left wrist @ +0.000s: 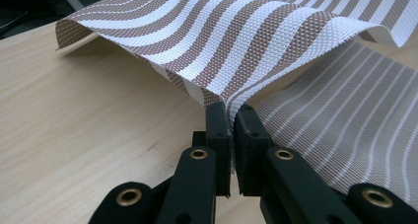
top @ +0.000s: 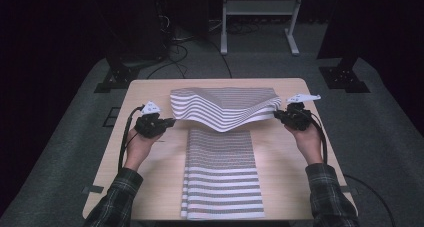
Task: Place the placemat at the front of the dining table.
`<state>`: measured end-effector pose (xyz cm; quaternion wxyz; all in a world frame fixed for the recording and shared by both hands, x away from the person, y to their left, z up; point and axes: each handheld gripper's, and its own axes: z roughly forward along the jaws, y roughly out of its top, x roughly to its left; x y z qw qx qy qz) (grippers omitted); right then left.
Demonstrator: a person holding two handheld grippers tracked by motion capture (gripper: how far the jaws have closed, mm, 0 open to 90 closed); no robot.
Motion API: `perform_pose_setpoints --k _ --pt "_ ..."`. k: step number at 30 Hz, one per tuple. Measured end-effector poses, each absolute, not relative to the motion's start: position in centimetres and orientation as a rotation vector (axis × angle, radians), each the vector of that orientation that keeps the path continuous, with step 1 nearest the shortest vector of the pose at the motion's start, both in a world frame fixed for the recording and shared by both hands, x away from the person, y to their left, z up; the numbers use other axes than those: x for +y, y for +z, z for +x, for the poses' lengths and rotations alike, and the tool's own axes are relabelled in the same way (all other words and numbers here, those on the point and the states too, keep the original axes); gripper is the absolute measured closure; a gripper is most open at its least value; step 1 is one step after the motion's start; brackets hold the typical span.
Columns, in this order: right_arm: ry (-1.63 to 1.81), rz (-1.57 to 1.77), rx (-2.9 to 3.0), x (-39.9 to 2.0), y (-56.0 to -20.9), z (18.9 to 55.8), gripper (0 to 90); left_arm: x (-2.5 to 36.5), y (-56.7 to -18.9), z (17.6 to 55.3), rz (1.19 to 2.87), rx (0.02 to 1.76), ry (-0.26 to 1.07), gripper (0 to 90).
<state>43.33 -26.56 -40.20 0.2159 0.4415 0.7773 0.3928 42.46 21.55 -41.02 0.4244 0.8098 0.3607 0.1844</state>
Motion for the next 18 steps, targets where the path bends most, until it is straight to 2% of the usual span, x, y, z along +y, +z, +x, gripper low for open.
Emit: perform_pose_setpoints --k 18 --pt "1.035 1.287 2.137 -26.1 -42.1 47.1 86.7 21.3 -43.6 45.7 2.038 0.981 0.491 86.5"
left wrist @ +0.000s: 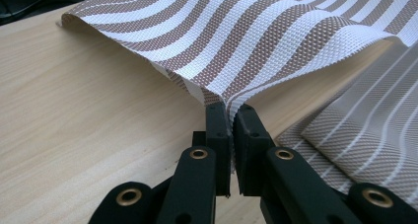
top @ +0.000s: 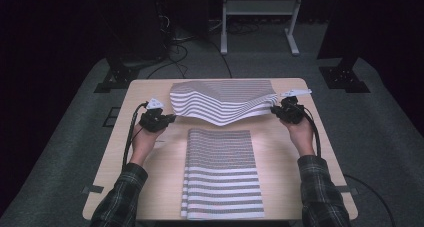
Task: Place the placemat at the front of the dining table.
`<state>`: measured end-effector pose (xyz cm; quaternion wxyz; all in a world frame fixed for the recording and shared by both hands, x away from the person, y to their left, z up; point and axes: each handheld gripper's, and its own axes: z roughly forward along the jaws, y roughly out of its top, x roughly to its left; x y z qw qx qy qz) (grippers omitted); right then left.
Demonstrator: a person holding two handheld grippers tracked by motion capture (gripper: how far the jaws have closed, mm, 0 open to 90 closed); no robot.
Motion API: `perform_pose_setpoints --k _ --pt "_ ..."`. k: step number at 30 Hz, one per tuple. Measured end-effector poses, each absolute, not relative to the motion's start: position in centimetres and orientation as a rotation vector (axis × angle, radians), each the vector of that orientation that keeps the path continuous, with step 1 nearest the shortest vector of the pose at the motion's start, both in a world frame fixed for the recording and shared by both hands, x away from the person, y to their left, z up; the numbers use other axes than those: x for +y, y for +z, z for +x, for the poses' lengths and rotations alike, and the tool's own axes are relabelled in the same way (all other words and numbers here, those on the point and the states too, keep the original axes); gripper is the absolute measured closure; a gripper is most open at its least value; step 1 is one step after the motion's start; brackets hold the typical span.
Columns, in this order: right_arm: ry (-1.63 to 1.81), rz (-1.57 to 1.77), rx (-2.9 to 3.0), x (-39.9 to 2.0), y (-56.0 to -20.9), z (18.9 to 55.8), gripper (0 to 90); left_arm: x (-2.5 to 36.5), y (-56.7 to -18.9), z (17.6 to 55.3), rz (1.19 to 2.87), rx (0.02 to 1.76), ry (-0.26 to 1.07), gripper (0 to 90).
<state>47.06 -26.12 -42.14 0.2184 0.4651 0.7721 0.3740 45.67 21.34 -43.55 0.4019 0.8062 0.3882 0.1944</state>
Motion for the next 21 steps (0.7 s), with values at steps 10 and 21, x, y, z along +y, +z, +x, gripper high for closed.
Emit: perform_pose_setpoints --k 10,21 --pt "1.018 1.316 2.149 -26.0 -43.8 48.0 86.4 21.3 -45.3 46.9 2.057 1.025 0.486 85.9" --pt "1.063 1.322 2.109 -26.7 -43.2 47.7 68.2 21.5 -44.1 46.5 2.019 1.012 0.539 64.9"
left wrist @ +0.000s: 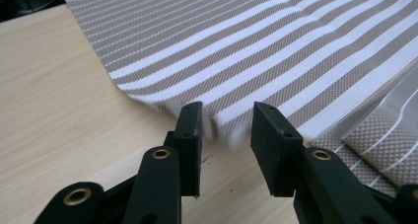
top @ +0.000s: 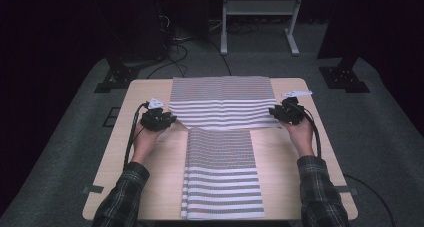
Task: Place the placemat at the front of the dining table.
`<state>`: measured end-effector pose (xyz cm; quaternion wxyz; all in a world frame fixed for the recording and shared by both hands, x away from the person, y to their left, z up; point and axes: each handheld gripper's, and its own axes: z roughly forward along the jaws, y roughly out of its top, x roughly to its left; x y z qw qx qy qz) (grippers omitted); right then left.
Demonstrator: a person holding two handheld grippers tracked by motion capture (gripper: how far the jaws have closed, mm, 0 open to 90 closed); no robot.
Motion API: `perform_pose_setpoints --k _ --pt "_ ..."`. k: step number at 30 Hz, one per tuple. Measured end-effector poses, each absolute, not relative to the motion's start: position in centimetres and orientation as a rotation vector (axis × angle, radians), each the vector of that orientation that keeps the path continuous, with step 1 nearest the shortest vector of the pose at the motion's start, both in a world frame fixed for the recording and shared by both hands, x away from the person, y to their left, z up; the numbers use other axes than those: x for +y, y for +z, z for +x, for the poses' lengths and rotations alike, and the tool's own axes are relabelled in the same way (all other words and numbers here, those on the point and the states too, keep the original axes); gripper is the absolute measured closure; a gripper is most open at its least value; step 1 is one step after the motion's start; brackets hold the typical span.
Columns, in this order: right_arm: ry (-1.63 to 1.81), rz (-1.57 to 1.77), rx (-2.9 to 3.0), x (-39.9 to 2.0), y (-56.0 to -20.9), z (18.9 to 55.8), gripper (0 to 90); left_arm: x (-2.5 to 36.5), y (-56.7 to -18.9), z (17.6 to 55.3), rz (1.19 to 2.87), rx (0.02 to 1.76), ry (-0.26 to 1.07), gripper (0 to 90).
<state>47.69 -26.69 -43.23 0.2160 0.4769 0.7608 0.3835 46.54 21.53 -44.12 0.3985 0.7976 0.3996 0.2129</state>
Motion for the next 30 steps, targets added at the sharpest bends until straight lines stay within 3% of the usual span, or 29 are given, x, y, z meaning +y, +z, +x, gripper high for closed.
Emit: perform_pose_setpoints --k 2,6,10,26,28,29,30 --pt "1.062 1.328 2.11 -26.7 -43.3 47.6 74.0 21.4 -43.8 46.5 2.009 1.006 0.544 65.0" --pt "1.041 1.337 2.123 -26.6 -43.6 47.7 89.9 21.0 -43.4 46.6 2.024 0.995 0.536 76.2" --pt "1.005 1.35 2.136 -26.3 -44.4 48.1 90.0 20.6 -44.0 47.1 2.046 1.014 0.521 83.9" --pt "0.961 1.432 2.132 -26.7 -47.7 48.5 90.0 20.6 -47.2 47.8 2.096 1.107 0.493 83.6" --pt "0.979 1.438 2.126 -26.8 -47.7 48.4 89.8 20.6 -47.2 47.8 2.103 1.11 0.504 79.8" --pt "0.985 1.447 2.13 -26.9 -47.7 48.5 88.6 20.7 -47.2 47.8 2.097 1.114 0.5 77.9" --pt "0.994 1.457 2.135 -27.0 -47.7 48.5 81.0 20.7 -47.2 47.8 2.095 1.116 0.493 75.8"
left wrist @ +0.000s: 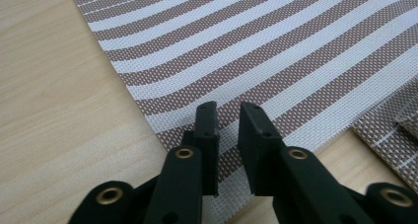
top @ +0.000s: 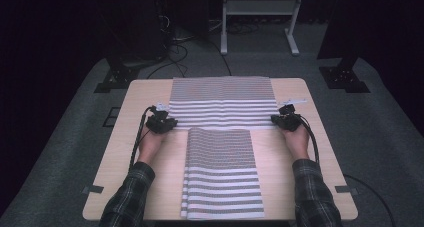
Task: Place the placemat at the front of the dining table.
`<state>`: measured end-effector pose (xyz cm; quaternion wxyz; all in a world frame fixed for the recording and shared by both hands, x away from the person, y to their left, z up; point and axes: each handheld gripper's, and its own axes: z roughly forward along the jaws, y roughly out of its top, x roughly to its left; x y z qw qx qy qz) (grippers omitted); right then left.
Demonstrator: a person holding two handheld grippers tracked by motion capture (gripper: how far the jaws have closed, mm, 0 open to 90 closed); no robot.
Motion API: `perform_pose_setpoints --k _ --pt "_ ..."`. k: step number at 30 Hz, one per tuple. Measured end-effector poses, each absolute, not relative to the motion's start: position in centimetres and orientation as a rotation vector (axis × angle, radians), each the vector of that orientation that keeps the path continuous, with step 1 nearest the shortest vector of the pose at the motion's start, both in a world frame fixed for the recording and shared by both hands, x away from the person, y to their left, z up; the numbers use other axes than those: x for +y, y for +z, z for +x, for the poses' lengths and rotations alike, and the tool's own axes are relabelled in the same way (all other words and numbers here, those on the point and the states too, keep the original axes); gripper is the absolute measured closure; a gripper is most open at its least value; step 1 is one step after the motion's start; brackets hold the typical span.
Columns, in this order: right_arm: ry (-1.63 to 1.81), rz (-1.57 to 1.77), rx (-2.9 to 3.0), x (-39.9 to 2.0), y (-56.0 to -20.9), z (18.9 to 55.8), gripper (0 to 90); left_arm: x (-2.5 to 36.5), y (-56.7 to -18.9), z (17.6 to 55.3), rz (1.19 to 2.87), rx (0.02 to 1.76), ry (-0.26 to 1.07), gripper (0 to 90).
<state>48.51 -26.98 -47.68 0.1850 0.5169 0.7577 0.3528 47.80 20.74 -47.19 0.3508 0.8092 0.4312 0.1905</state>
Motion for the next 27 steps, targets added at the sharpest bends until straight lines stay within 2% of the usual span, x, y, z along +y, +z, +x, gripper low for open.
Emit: perform_pose_setpoints --k 2,4,7,9,10,12,14,16,23,25,27 --pt "1.04 1.475 2.155 -27.1 -47.7 48.6 71.4 20.8 -47.2 47.8 2.09 1.116 0.477 70.4" --pt "1.02 1.448 2.169 -26.8 -47.6 48.5 66.7 20.6 -47.2 47.7 2.103 1.119 0.511 65.5" --pt "0.971 1.399 2.189 -26.0 -47.5 48.4 59.1 20.7 -47.2 47.7 2.099 1.145 0.523 52.6" --pt "0.93 1.367 2.195 -25.6 -47.5 48.2 54.2 20.9 -47.3 47.7 2.092 1.147 0.521 49.5" --pt "0.902 1.361 2.182 -25.5 -47.5 48.2 48.7 21.0 -47.3 47.7 2.088 1.153 0.525 47.3" --pt "0.908 1.386 2.176 -25.7 -47.5 48.3 47.1 21.1 -47.4 47.8 2.084 1.173 0.528 39.4" --pt "0.911 1.398 2.181 -25.8 -47.5 48.3 41.5 21.5 -47.4 48.0 2.068 1.196 0.484 28.3" --pt "0.884 1.418 2.172 -25.7 -47.3 48.3 38.0 21.9 -47.3 48.0 2.034 1.198 0.457 21.0" --pt "0.917 1.427 2.142 -26.0 -45.7 47.6 20.9 22.6 -44.8 47.4 1.99 1.141 0.461 6.9" --pt "0.937 1.443 2.151 -26.2 -45.4 47.3 11.4 22.8 -44.3 47.1 1.992 1.139 0.456 1.6" --pt "0.937 1.442 2.159 -26.3 -45.1 47.0 9.8 22.8 -43.9 46.8 1.995 1.128 0.436 0.0"
